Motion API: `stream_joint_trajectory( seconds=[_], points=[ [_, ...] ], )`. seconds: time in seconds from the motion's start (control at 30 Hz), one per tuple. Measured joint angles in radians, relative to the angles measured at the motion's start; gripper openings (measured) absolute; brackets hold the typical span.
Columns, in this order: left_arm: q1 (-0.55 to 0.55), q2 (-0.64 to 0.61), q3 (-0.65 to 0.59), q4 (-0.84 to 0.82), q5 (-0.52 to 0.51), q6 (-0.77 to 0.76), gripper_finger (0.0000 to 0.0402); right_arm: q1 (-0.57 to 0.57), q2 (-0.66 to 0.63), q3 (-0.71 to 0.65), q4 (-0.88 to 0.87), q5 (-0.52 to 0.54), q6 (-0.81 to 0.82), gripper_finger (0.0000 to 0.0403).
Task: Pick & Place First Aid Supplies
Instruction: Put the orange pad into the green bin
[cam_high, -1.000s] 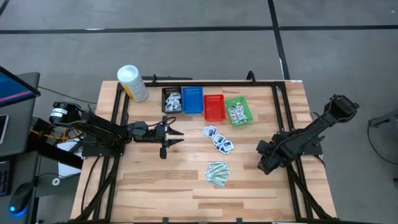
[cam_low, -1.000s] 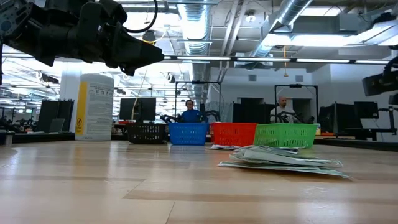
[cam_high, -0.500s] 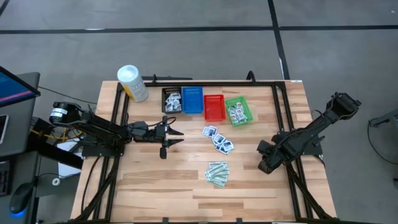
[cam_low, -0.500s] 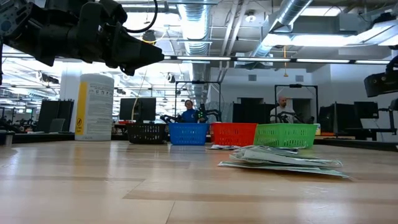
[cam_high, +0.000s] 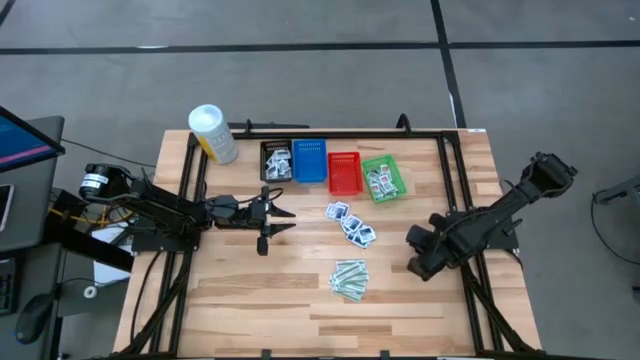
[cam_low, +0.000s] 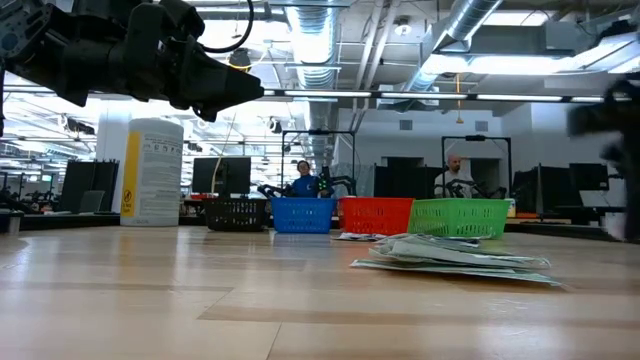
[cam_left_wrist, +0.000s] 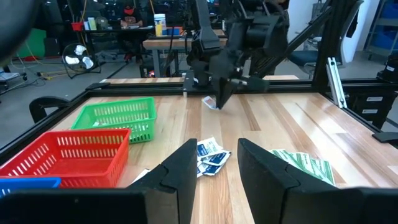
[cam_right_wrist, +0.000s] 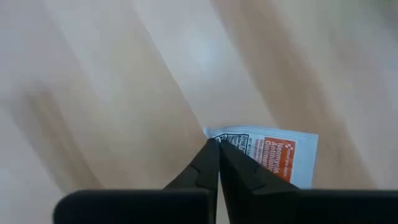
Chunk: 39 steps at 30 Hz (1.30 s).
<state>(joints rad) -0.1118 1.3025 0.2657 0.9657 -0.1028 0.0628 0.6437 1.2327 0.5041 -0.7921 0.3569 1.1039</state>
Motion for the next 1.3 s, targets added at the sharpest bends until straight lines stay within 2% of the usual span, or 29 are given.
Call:
stream_joint_trajectory(
  seconds=[0.4, 0.6, 0.8, 0.93, 1.2, 1.3],
  points=[
    [0.0, 0.0, 0.0, 0.0, 0.0, 0.0, 0.0116, -0.051, -0.001, 0.155, 0.041, 0.314, -0.216, 0.0002],
    [0.0, 0.0, 0.0, 0.0, 0.0, 0.0, 0.0116, -0.142, -0.001, 0.16, 0.235, 0.411, -0.488, 0.0002],
    [0.0, 0.0, 0.0, 0.0, 0.0, 0.0, 0.0116, -0.28, -0.001, 0.161, 0.493, 0.405, -0.838, 0.0001],
    [0.0, 0.0, 0.0, 0.0, 0.0, -0.016, 0.0116, -0.375, -0.003, 0.162, 0.563, 0.363, -1.013, 0.0001],
    [0.0, 0.0, 0.0, 0.0, 0.0, -0.018, 0.0116, -0.602, -0.003, 0.162, 0.564, 0.211, -1.132, 0.0001],
    [0.0, 0.0, 0.0, 0.0, 0.0, -0.019, 0.0116, -0.682, -0.003, 0.13, 0.617, 0.189, -1.166, 0.0001]
  ],
)
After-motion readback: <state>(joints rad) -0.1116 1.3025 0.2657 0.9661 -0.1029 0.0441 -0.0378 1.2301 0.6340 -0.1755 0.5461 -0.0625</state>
